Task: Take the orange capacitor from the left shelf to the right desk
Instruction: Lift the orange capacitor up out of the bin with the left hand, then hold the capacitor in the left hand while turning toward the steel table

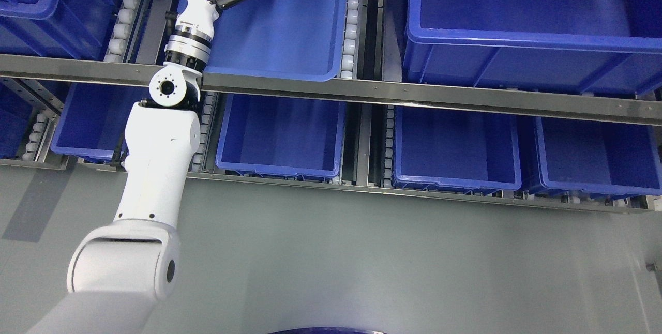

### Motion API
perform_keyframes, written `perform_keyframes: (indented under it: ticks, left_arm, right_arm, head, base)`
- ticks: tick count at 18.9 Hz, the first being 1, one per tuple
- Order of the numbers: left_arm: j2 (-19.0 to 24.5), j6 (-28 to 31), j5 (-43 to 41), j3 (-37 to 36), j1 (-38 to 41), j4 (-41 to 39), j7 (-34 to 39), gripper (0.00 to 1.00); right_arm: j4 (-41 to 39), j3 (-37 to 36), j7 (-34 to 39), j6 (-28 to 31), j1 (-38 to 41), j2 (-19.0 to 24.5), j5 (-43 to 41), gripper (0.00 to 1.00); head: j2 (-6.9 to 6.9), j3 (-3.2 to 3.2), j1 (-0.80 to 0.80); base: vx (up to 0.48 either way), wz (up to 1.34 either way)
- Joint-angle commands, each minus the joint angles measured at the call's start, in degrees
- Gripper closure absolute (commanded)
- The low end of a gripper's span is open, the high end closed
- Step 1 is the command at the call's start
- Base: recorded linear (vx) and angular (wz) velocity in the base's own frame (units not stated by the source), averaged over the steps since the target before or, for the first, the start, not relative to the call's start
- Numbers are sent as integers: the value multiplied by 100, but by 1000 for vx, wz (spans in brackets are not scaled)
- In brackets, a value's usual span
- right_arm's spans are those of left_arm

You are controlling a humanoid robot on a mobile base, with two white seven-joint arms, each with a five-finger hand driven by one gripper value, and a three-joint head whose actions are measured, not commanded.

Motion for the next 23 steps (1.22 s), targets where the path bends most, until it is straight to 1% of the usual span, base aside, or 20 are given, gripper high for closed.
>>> perform_keyframes:
  ticks: [1, 5, 8, 14, 23]
  left_arm:
    - [67, -571, 243, -12, 1255, -3044, -3, 99]
    - [67, -598, 243, -21, 1774, -3617, -3, 99]
    - [67, -589, 243, -4, 1968, -3846, -3, 99]
    - [67, -537, 243, 40, 2039, -4040, 6, 99]
    - [67, -510, 243, 40, 2039, -4049, 6, 99]
  right_arm:
    - [-193, -62, 4, -3, -9, -100, 26, 0]
    - [-193, -62, 4, -3, -9, -100, 26, 0]
    - [-193, -62, 4, -3, -9, -100, 26, 0]
    - [-193, -62, 4, -3, -9, -100, 26, 0]
    - [-193, -62, 4, -3, -9, -100, 26, 0]
  head:
    - [0, 0, 0]
    - [0, 0, 0]
    - [0, 0, 0]
    - [0, 0, 0]
    - [0, 0, 0]
  base:
    - [0, 0]
    - [0, 0]
    - [0, 0]
    - [0, 0]
    - [0, 0]
